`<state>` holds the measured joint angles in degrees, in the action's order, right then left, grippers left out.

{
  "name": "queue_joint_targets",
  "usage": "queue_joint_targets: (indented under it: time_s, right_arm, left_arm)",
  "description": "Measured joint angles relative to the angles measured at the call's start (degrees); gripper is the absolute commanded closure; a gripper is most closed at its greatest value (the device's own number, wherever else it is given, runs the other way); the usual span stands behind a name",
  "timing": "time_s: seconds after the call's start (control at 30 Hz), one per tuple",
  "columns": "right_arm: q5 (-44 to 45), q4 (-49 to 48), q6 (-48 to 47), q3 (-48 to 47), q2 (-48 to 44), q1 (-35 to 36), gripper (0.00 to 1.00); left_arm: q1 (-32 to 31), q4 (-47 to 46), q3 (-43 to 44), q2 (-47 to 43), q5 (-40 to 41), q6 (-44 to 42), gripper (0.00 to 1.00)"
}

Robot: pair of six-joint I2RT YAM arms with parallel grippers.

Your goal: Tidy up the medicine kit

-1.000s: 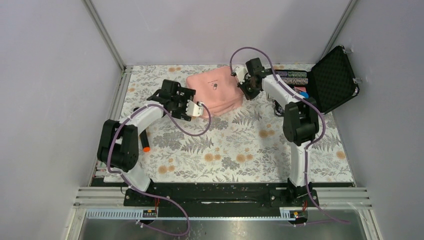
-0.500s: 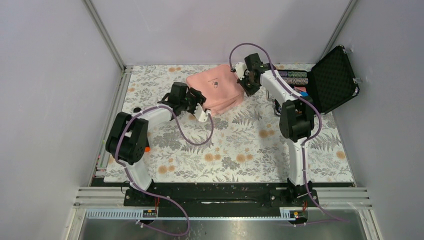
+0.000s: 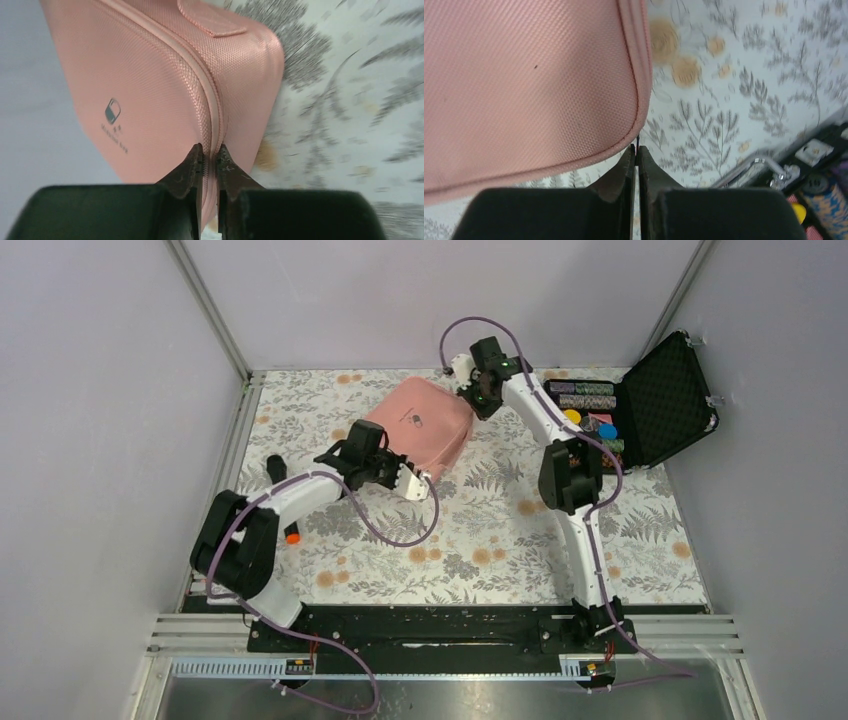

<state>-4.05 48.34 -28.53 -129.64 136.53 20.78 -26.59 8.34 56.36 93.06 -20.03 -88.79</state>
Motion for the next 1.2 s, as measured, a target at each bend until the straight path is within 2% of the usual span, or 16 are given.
queue_joint_targets:
  time_s: [0.07,0.1,0.2,0.27,0.37,0.5,0.63,0.7,0.77,0.9,1.07,1.2]
  right_arm:
    - [0.48,-0.22,-0.83,-3.32,2.19,1.77,1.0]
    - [0.63,-0.7,-1.22,-4.46,3.08,2.56,1.0]
    - [1.36,-2.99,-2.16,-7.17,5.7,5.57,1.0]
    - [0.96,-3.96,-2.45,-7.32,6.14,7.08,1.0]
    - [0.44,-4.92,-2.78,-7.32,6.16,8.81,1.0]
    - [-0.04,-5.88,-3.13,-6.8,6.14,9.55,1.0]
    - [-0.46,-6.84,-3.1,-6.08,6.14,9.46,1.0]
    - [-0.59,-7.13,-3.1,-5.77,6.1,9.44,1.0]
    - [-0.72,-7.56,-3.08,-5.22,5.9,9.44,1.0]
    - [-0.9,-10.1,-3.19,-2.21,4.37,9.22,1.0]
    - [0.13,-15.32,-4.07,5.55,0.02,8.02,1.0]
    - [0.22,-18.64,-4.28,12.28,-4.5,7.17,1.0]
  left_arm:
    - [-1.16,3.26,-0.39,-2.75,-0.57,6.54,1.0]
    - [-1.73,4.37,-0.55,-3.89,-0.92,9.53,0.96]
    - [-3.74,6.86,-1.88,-7.67,-2.1,20.48,0.64]
    - [-4.5,8.2,-2.84,-9.51,-2.99,24.83,0.52]
    - [-5.35,9.22,-3.63,-11.41,-3.15,29.0,0.44]
    - [-5.33,10.88,-3.89,-11.8,-3.8,30.23,0.42]
    - [-7.26,10.82,-4.26,-11.21,-3.52,31.41,0.46]
    - [-8.74,7.89,-5.4,-10.75,-2.29,32.59,0.51]
    - [-9.77,3.85,-6.49,-9.86,-0.52,34.21,0.63]
    - [-11.45,-6.08,-7.26,-6.12,5.44,39.93,0.99]
    - [-13.66,-11.56,-5.68,-2.51,10.23,47.28,1.0]
    - [-14.01,-11.5,-3.74,-0.94,10.73,51.39,1.0]
